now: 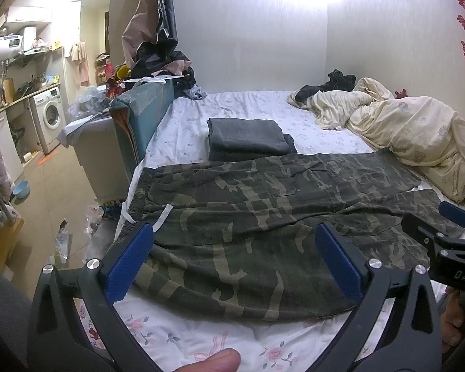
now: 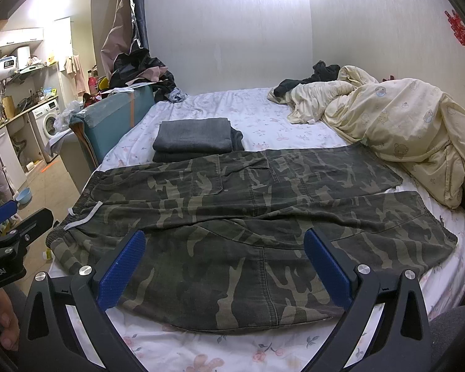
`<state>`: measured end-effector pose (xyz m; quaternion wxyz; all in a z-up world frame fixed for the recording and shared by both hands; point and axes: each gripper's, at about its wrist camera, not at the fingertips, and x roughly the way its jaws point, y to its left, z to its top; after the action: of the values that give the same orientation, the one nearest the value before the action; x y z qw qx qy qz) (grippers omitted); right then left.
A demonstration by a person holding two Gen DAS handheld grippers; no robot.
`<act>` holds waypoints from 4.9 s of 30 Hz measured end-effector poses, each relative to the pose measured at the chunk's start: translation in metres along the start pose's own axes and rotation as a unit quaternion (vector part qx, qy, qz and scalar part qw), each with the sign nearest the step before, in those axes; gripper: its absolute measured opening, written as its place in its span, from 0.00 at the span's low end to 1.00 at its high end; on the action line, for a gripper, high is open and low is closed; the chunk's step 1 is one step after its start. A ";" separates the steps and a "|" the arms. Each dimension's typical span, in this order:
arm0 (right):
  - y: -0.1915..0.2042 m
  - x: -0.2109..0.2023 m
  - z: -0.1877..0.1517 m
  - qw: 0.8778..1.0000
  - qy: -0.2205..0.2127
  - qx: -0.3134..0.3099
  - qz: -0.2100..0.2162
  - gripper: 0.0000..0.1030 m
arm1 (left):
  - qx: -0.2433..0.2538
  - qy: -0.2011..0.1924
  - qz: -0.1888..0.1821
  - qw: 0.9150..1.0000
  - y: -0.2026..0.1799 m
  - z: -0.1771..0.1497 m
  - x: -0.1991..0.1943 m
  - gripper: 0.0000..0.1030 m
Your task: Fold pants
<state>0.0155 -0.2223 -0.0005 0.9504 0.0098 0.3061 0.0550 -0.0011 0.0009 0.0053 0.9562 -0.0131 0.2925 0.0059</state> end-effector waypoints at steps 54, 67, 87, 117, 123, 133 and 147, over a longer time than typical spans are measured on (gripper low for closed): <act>-0.009 -0.003 -0.002 0.999 0.021 0.031 0.011 1.00 | -0.015 0.028 0.018 0.999 0.025 0.015 0.015 1.00; -0.032 0.012 0.001 0.993 0.061 0.087 0.047 1.00 | -0.155 0.088 0.113 0.977 0.154 0.013 0.064 1.00; -0.024 0.032 -0.003 0.993 0.091 0.062 0.035 1.00 | -0.243 0.230 0.162 0.928 0.183 -0.064 0.178 0.24; -0.149 0.118 -0.127 0.852 0.173 0.494 0.015 1.00 | -0.144 0.176 0.171 0.959 0.147 -0.005 0.143 0.13; -0.250 0.111 -0.125 0.814 0.093 0.572 -0.051 0.99 | -0.135 0.178 0.175 0.959 0.147 -0.005 0.146 0.13; -0.368 0.110 -0.094 0.811 0.066 0.559 -0.159 0.91 | -0.132 0.188 0.177 0.957 0.148 -0.010 0.146 0.13; -0.386 0.068 -0.037 0.818 0.041 0.523 -0.236 0.03 | -0.154 0.206 0.166 0.952 0.156 -0.007 0.149 0.13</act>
<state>0.0875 -0.5987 -0.0902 0.7728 0.4306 0.3201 -0.3389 0.1160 0.1568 -0.0873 0.8467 -0.1120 0.4771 0.2070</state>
